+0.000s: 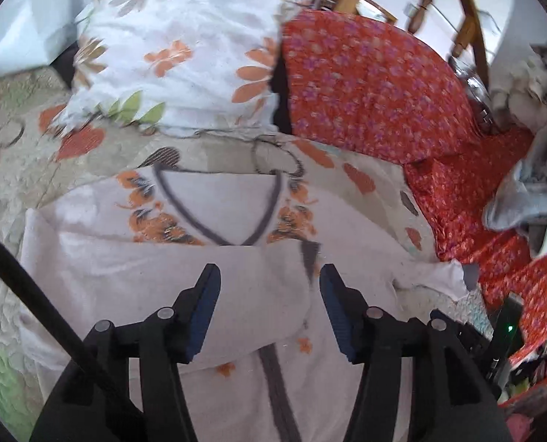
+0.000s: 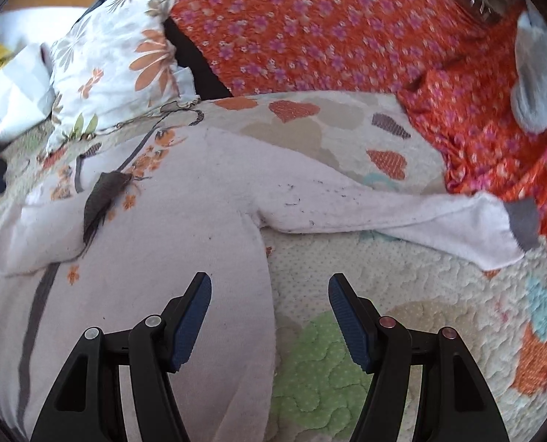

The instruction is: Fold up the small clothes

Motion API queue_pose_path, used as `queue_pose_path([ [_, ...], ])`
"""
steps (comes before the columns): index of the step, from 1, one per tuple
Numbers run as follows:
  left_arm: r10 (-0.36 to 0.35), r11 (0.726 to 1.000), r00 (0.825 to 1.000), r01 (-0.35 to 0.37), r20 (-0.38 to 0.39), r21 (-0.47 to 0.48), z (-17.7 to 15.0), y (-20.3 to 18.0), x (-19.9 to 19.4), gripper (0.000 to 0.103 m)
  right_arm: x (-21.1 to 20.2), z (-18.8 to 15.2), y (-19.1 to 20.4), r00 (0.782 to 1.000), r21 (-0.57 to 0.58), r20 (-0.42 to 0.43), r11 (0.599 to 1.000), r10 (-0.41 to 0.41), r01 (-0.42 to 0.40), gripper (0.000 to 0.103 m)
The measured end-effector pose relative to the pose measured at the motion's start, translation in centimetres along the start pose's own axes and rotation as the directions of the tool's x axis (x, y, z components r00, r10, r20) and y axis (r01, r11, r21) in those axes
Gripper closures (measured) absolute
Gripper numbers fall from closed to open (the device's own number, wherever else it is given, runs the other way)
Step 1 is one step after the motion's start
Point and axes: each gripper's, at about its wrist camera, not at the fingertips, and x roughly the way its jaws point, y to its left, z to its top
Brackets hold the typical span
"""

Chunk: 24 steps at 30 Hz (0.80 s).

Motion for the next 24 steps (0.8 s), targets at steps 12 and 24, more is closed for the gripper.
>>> queue_pose_path([
  [12,0.348,0.926,0.931,-0.324,0.105,-0.195,0.4,11.0,-5.6,0.041,-1.0,3.7,4.3,0.988,-0.047,-0.004,0.987,0.156,-0.156,0.033],
  [24,0.330,0.868,0.942,-0.279,0.057,-0.411,0.1,18.0,-8.8,0.038,10.3,8.5,16.2,0.872,0.064,-0.225,0.900,0.434,-0.432,0.084],
])
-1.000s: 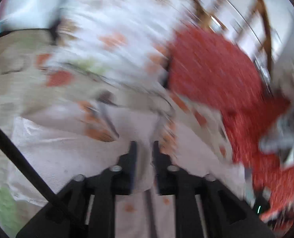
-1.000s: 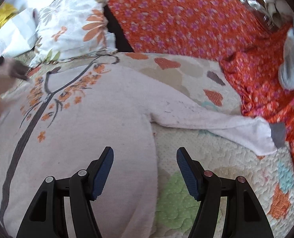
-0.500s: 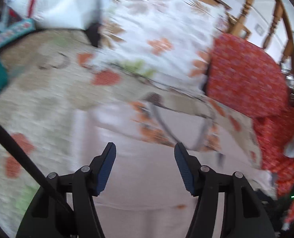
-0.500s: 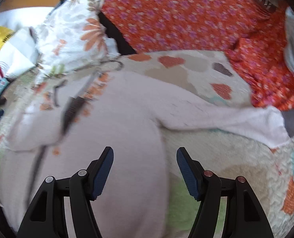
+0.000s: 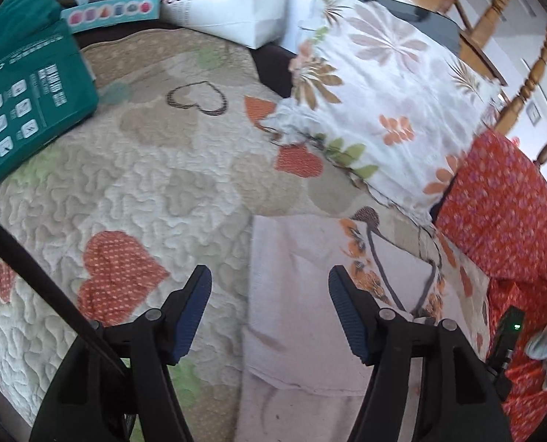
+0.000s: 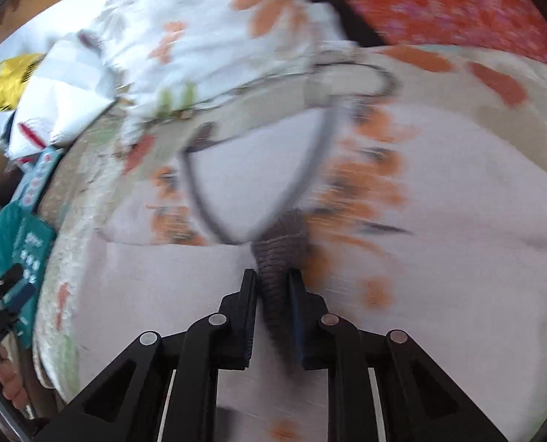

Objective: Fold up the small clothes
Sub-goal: 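Grasp the other grey cuff with the right gripper, fold sleeve across body, release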

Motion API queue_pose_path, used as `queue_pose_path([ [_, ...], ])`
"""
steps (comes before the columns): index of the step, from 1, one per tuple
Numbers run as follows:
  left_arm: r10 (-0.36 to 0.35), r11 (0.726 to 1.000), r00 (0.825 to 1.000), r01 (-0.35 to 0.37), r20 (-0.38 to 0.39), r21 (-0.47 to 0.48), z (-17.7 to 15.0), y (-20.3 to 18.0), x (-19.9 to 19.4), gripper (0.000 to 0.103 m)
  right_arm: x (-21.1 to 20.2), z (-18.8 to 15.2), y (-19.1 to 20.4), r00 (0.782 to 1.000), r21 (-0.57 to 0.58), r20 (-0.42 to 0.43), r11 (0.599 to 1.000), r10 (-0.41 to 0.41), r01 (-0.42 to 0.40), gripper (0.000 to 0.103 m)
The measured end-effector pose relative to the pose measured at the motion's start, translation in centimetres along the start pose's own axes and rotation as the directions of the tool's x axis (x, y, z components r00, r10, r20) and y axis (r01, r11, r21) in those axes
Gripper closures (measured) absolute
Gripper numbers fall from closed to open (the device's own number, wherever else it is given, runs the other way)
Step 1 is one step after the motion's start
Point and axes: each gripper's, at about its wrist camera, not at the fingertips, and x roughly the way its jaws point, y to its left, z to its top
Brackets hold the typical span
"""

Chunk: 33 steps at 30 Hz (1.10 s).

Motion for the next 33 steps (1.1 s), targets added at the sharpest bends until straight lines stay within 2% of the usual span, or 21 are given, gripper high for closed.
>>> queue_pose_path([
  [2,-0.004,1.000,1.000,0.004,-0.008,-0.012,0.2,0.4,0.0,0.038,-0.2,0.4,2.4,0.991,-0.056,-0.019,0.990,0.131,-0.132,0.084],
  [3,-0.010,1.000,1.000,0.010,-0.014,-0.018,0.4,0.6,0.0,0.038,-0.7,0.5,3.6,0.976,-0.083,-0.043,0.973,0.214,-0.217,0.084],
  [4,-0.016,1.000,1.000,0.016,-0.020,-0.024,0.5,0.7,0.0,0.038,-1.4,0.6,4.3,0.965,-0.110,-0.054,0.959,0.256,-0.261,0.084],
  [5,-0.019,0.999,1.000,0.018,-0.022,-0.029,0.6,0.8,0.0,0.037,-1.9,0.6,4.7,0.962,-0.131,-0.055,0.954,0.266,-0.271,0.084],
  [7,-0.018,0.999,1.000,0.017,-0.023,-0.045,0.8,0.9,0.0,0.037,-3.2,0.6,4.9,0.975,-0.171,-0.034,0.960,0.220,-0.223,0.082],
  [9,-0.021,0.998,0.999,0.019,-0.024,-0.060,1.0,1.0,0.1,0.037,-3.6,0.6,4.1,0.996,-0.181,-0.006,0.980,0.086,-0.086,0.073],
  [10,-0.025,0.998,0.999,0.024,-0.026,-0.066,1.0,1.0,0.1,0.037,-3.4,0.5,3.8,0.999,-0.176,-0.015,0.983,0.048,-0.050,0.072],
  [11,-0.031,0.997,0.999,0.029,-0.029,-0.070,1.0,1.0,0.2,0.037,-3.1,0.4,3.5,0.999,-0.170,-0.031,0.985,0.034,-0.039,0.072],
  [13,-0.036,0.997,0.999,0.034,-0.031,-0.068,0.9,0.6,0.3,0.037,-2.7,0.2,3.1,0.999,-0.158,-0.044,0.987,0.023,-0.030,0.061],
  [14,-0.035,0.998,0.999,0.032,-0.033,-0.061,0.8,0.5,0.4,0.037,-2.6,0.1,3.2,0.999,-0.152,-0.040,0.988,0.015,-0.021,0.053],
  [17,-0.023,0.999,0.999,0.021,-0.040,-0.040,0.5,0.1,0.7,0.037,-0.8,0.3,3.9,0.998,-0.130,-0.056,0.991,0.018,-0.025,0.050],
  [18,-0.018,0.999,0.999,0.017,-0.042,-0.034,0.4,0.0,0.8,0.037,-0.1,0.2,4.2,0.997,-0.123,-0.068,0.992,0.024,-0.032,0.052],
  [19,-0.009,0.999,0.999,0.008,-0.041,-0.031,0.3,0.1,0.8,0.037,0.6,0.0,4.5,0.996,-0.117,-0.087,0.992,0.028,-0.038,0.061],
  [20,0.001,1.000,0.999,-0.002,-0.039,-0.031,0.3,0.1,0.9,0.037,1.0,-0.1,4.8,0.994,-0.114,-0.101,0.993,0.031,-0.042,0.099],
  [21,0.007,0.999,0.999,-0.009,-0.039,-0.035,0.3,0.2,0.9,0.037,1.2,-0.2,4.9,0.994,-0.109,-0.108,0.993,0.032,-0.044,0.098],
  [24,0.008,0.999,0.999,-0.010,-0.042,-0.040,0.3,0.4,0.9,0.037,-0.6,-0.3,4.7,0.999,-0.096,-0.035,0.995,-0.008,0.005,0.098],
  [26,0.017,0.999,0.999,-0.018,-0.042,-0.029,0.2,0.3,0.9,0.037,-2.9,0.0,3.0,0.997,-0.053,0.026,0.996,-0.067,0.068,0.098],
  [29,0.038,0.999,0.998,-0.038,-0.046,-0.006,-0.2,0.1,1.0,0.037,-5.7,0.6,-0.9,0.985,0.037,0.074,0.988,-0.154,0.151,0.099],
  [33,0.065,0.997,0.994,-0.060,-0.089,0.050,-1.3,-0.9,2.1,0.037,-7.4,0.0,-6.4,0.958,0.144,0.053,0.951,-0.282,0.273,0.100],
])
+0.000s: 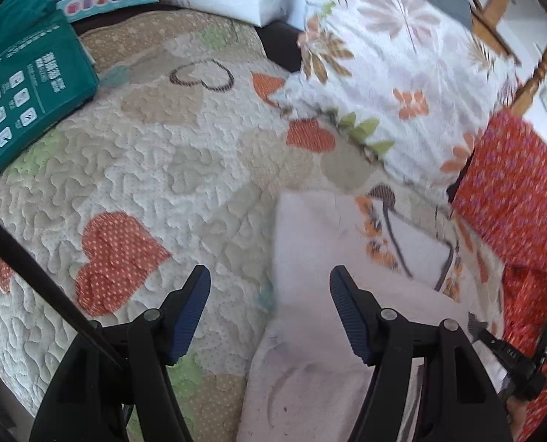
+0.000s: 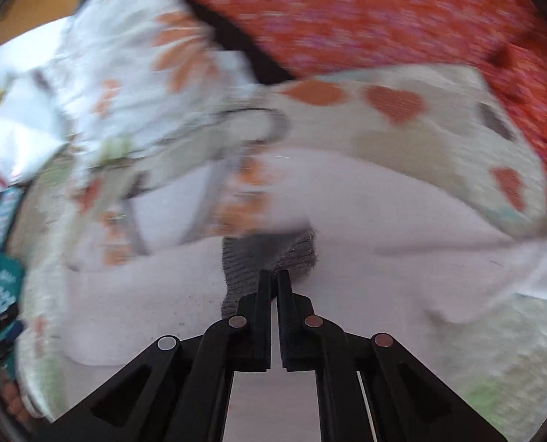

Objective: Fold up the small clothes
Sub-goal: 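Grasp the other grey cuff with the right gripper, fold sleeve across body, release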

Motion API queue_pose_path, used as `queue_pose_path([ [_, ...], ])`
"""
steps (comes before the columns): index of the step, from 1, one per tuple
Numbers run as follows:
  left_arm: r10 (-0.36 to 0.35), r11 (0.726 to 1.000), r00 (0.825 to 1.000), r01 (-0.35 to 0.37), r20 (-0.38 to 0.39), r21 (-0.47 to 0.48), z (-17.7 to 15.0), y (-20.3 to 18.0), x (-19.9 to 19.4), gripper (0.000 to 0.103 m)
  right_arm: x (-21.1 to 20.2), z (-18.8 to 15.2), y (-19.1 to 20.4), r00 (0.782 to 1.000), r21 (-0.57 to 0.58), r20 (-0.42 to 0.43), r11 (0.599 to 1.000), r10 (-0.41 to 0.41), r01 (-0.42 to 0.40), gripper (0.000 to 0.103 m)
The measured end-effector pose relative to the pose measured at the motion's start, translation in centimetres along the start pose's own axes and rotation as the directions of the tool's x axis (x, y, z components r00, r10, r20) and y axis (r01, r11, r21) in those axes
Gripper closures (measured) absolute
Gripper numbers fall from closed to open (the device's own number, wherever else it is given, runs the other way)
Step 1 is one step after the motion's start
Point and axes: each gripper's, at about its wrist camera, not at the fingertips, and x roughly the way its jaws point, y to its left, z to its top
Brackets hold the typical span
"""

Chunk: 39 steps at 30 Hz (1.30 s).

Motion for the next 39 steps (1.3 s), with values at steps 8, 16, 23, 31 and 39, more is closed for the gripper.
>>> queue_pose_path([
  [8,0.087,0.984,0.987,-0.064,-0.132,0.165,-2.8,-3.2,3.7,0.037,0.1,-2.6,-5.7,0.998,0.069,-0.036,0.996,-0.059,0.061,0.099],
  [16,0.036,0.985,0.990,-0.012,-0.138,0.173,-3.8,-3.8,2.8,0.037,-6.2,-5.3,-14.5,0.993,0.206,0.036,0.973,-0.116,0.106,0.096],
  [23,0.008,0.987,0.992,0.012,-0.126,0.159,-3.8,-3.9,1.8,0.036,-12.8,-6.9,-26.3,0.962,0.419,0.093,0.886,-0.257,0.196,0.069],
  [31,0.046,0.987,0.988,-0.022,-0.149,0.160,-4.2,-4.2,3.3,0.036,-13.5,-6.2,-31.3,0.947,0.513,0.105,0.832,-0.304,0.211,0.067],
  [39,0.092,0.980,0.976,-0.054,-0.195,0.190,-5.2,-4.7,5.2,0.036,-6.9,0.2,-30.7,0.969,0.504,0.048,0.844,-0.242,0.186,0.065],
])
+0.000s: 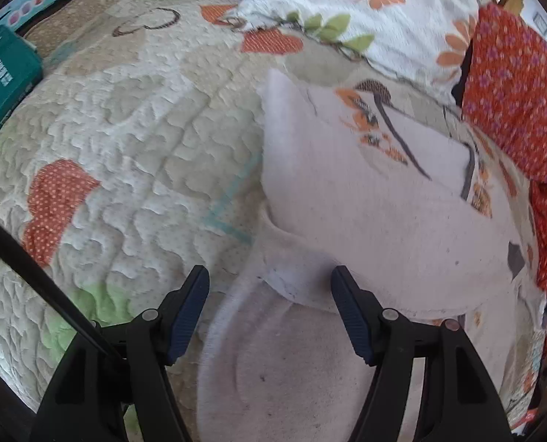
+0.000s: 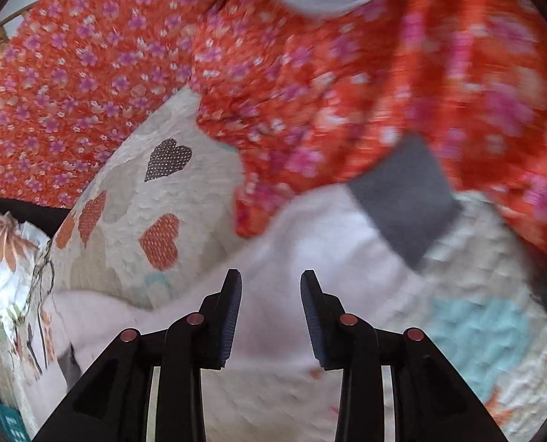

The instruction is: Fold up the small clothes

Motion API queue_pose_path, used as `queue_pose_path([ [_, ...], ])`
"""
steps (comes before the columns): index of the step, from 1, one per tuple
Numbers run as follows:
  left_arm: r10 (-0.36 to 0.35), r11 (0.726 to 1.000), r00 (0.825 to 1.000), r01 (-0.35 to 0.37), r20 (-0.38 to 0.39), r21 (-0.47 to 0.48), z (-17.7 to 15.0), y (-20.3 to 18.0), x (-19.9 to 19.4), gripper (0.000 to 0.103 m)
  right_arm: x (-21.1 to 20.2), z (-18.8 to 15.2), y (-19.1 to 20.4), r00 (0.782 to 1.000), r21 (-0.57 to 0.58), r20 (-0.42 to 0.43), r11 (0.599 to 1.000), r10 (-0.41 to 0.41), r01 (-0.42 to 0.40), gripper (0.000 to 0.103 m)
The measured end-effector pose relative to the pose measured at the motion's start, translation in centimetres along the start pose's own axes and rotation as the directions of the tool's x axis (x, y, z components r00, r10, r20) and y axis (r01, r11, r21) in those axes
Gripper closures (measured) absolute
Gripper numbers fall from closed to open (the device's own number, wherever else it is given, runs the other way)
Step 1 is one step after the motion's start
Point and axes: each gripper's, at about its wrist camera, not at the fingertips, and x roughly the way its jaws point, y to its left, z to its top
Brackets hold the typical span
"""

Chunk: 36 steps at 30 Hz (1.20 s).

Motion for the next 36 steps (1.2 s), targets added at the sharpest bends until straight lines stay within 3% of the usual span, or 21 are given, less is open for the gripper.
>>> queue_pose_path([
  [2,0.015,1.000,1.000,-0.015,-0.009,0.022,-0.1,-0.5,0.4,0.035,1.9,0.9,1.2,0.999,-0.004,-0.014,0.999,-0.039,0.039,0.063],
  [4,0.031,0.999,0.999,-0.030,-0.011,0.044,-0.1,-0.9,0.7,0.034,3.8,1.5,2.2,0.986,-0.029,-0.043,0.987,-0.160,0.159,0.063],
  [5,0.035,0.998,0.999,-0.035,-0.011,0.050,-0.1,-1.1,0.7,0.033,4.5,1.7,2.4,0.977,-0.035,-0.062,0.979,-0.204,0.202,0.068],
  [6,0.034,0.998,0.999,-0.033,-0.010,0.051,-0.1,-1.2,0.8,0.033,4.9,1.8,2.7,0.973,-0.032,-0.069,0.975,-0.222,0.220,0.089],
  [7,0.031,0.998,0.999,-0.031,-0.011,0.050,-0.1,-1.3,0.8,0.033,5.0,1.9,2.9,0.971,-0.029,-0.058,0.973,-0.232,0.230,0.098],
  [9,0.026,0.998,1.000,-0.025,-0.013,0.051,0.0,-1.5,0.9,0.033,4.7,2.4,4.0,0.972,-0.056,-0.049,0.972,-0.231,0.228,0.098],
  [13,0.015,0.998,1.000,-0.014,-0.013,0.058,0.0,-2.1,0.8,0.033,-1.1,4.9,7.4,0.992,-0.113,0.086,0.988,-0.095,0.104,0.098],
  [16,0.007,0.998,1.000,-0.007,-0.013,0.057,0.0,-2.4,0.7,0.033,-6.7,6.5,7.8,0.983,-0.108,0.181,0.994,0.031,-0.012,0.098],
  [18,0.001,0.998,1.000,-0.001,-0.011,0.055,0.0,-2.4,0.6,0.033,-8.3,6.7,7.2,0.979,-0.092,0.190,0.994,0.069,-0.052,0.098],
  [23,-0.008,0.998,1.000,0.009,-0.008,0.057,-0.2,-2.3,0.4,0.033,-6.6,2.9,1.6,0.993,-0.012,0.106,0.998,0.057,-0.056,0.098],
  [27,-0.003,0.999,1.000,0.003,-0.008,0.044,-0.5,-1.5,0.2,0.033,-2.7,-2.5,-5.6,0.998,0.154,-0.010,0.986,0.064,-0.061,0.096],
  [29,-0.007,1.000,1.000,0.007,-0.009,0.028,-0.5,-1.1,0.1,0.033,-2.2,-4.8,-8.1,0.999,0.181,-0.035,0.983,0.016,-0.009,0.096],
  [30,-0.012,1.000,1.000,0.013,-0.009,0.019,-0.5,-0.9,0.1,0.033,-2.3,-5.8,-9.2,0.999,0.173,-0.033,0.985,-0.020,0.026,0.097],
  [32,-0.021,1.000,1.000,0.022,-0.009,0.011,-0.5,-0.8,0.0,0.033,-3.5,-6.7,-10.2,1.000,0.145,-0.010,0.989,0.002,-0.001,0.097],
  [36,-0.024,0.999,1.000,0.024,-0.012,0.026,-0.6,-1.5,0.2,0.033,-5.7,-6.4,-8.1,0.997,-0.039,0.047,0.997,-0.061,0.063,0.092],
])
